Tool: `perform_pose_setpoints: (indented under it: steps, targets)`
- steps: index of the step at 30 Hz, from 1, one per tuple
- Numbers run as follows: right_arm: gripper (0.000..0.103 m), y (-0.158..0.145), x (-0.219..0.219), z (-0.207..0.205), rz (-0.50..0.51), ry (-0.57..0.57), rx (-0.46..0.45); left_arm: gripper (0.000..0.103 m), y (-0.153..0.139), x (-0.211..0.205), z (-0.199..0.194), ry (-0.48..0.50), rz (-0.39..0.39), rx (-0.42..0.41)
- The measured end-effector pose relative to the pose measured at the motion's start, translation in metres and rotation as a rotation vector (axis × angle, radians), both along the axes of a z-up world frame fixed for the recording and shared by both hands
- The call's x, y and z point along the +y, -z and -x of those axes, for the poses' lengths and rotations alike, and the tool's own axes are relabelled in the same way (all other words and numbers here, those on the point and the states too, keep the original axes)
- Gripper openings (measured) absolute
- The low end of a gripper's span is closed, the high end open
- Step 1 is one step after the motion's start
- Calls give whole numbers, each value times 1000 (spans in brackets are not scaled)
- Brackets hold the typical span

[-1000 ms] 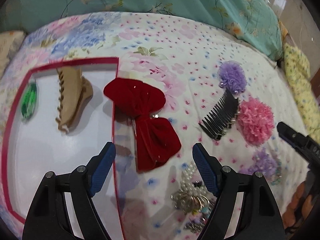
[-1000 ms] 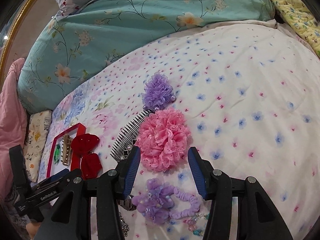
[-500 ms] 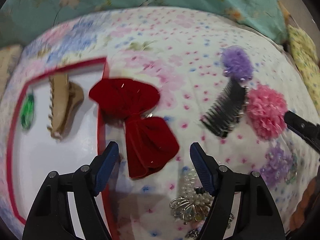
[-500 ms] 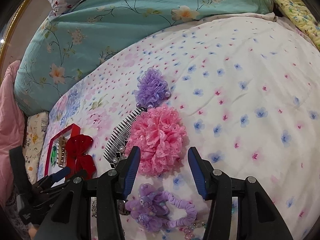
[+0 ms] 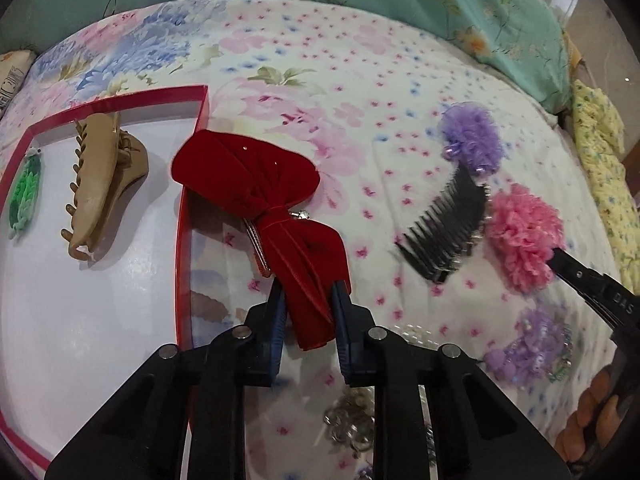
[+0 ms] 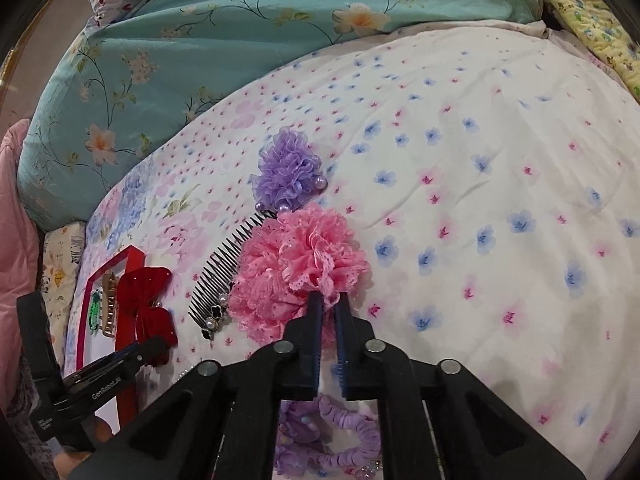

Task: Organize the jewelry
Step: 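Carry the red bow into the box with the left tool while the right tool places the pink flower clip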

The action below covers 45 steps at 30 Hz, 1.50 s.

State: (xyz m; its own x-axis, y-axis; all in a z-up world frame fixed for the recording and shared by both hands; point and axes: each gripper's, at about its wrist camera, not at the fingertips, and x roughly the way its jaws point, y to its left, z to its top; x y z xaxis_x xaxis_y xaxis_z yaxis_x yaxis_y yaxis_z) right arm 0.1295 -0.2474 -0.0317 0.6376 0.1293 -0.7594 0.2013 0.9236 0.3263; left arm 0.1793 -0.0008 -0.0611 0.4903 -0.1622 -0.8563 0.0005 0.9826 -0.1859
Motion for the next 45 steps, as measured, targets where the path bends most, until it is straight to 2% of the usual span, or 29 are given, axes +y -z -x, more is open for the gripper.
perform_pose_setpoints:
  steps: [10, 22, 37, 45]
  targets:
    - [1, -39, 8, 22, -22, -39, -106, 17, -45, 3, 39, 38, 60, -103]
    - [1, -67, 74, 26, -60, -197, -167, 17, -75, 61, 79, -54, 68, -163]
    - [1, -73, 193, 10, -96, -454, -206, 17, -77, 143, 106, -199, 41, -177]
    - [1, -56, 246, -6, -112, -539, -181, 17, -65, 173, 105, -248, 41, -158]
